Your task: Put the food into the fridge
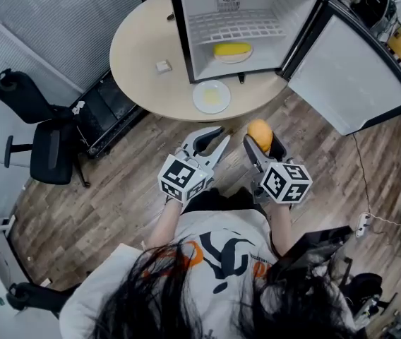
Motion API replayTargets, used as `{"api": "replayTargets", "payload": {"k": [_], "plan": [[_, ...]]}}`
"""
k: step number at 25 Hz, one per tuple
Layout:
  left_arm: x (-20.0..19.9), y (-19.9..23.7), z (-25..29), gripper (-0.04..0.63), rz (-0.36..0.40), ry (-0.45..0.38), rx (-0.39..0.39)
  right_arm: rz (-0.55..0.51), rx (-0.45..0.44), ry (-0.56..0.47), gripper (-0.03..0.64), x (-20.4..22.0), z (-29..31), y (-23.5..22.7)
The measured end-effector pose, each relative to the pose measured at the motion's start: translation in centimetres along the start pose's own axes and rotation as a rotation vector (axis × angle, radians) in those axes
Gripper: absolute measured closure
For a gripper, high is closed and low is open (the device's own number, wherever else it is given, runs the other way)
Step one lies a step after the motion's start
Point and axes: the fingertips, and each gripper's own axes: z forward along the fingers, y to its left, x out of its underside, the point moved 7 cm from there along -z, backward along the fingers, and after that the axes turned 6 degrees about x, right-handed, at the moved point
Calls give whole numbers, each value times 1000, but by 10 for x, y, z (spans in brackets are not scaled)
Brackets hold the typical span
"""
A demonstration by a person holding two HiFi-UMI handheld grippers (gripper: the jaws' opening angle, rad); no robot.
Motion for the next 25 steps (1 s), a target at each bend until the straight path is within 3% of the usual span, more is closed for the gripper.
{"api": "replayTargets", "payload": {"k": [15,25], "plan": [[1,30,30,532,-18,22,3,27,10,23,265,-14,43,-22],[-9,70,92,532,-19,39,15,67,18,46,265,-43,99,-66]]}}
